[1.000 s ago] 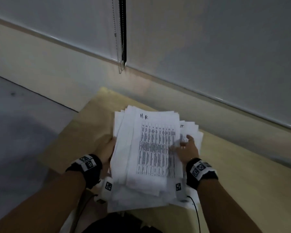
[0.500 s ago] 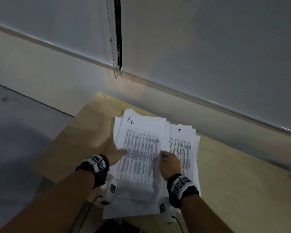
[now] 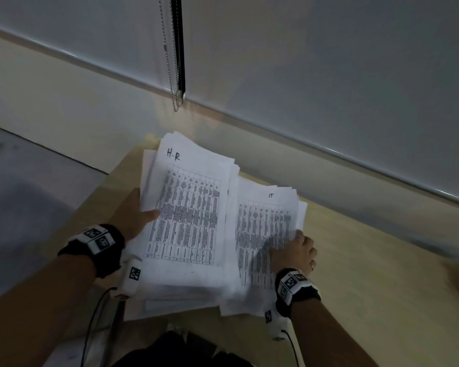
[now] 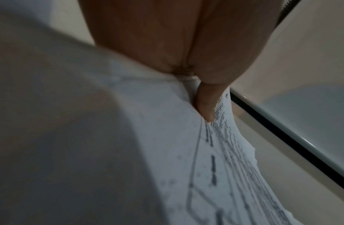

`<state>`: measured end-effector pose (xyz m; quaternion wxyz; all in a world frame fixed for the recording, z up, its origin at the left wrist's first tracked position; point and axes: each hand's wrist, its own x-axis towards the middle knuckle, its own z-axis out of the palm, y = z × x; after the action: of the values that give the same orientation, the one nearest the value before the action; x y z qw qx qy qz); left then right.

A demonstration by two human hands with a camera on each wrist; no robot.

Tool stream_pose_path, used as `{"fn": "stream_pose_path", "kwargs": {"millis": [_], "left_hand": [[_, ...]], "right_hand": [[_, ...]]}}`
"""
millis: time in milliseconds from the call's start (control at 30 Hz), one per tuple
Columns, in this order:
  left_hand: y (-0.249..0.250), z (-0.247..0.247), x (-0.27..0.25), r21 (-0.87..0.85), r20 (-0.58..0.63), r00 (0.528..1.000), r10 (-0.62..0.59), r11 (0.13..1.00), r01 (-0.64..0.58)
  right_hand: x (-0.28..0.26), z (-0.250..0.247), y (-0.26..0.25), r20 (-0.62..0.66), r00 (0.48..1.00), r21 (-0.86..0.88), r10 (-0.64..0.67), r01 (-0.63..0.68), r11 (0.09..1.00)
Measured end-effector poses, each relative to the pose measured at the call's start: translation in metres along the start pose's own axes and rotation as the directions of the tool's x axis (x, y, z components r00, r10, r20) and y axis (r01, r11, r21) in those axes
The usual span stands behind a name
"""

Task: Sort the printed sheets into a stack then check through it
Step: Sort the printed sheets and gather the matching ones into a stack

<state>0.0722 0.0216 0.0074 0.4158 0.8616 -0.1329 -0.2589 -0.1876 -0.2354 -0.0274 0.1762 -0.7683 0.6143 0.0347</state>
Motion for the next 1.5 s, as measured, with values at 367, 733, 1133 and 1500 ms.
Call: {"fn": "stream_pose_path", "kwargs": {"millis": [367, 733, 1133, 1500], "left_hand": [[-0.003, -0.009, -0.015, -0.183, 0.010, 0.999, -0.034, 0.982, 0.035], [-0.009, 0.025, -0.025, -0.262, 0.085, 0.993, -0.083, 0.960, 0.103], [0.014, 0.059, -0.033, -0.249, 0.156, 0.984, -0.089, 0.960, 0.127], [0.010, 0.075, -0.029, -0.072, 0.279, 0.925, -0.257, 0.955, 0.287]], "right_hand": [[0.002, -0.012, -0.013, 0.101, 0.995, 0.268, 0.004, -0.031, 0.963], [-0.005, -0.147, -0.007, -0.223, 0.936, 0.279, -0.271, 0.328, 0.903], [-0.010, -0.153, -0.041, -0.121, 0.953, 0.669, -0.276, 0.284, 0.687], [-0.024, 0.005, -0.063, 0.320, 0.900, 0.218, -0.296, 0.234, 0.948]]}}
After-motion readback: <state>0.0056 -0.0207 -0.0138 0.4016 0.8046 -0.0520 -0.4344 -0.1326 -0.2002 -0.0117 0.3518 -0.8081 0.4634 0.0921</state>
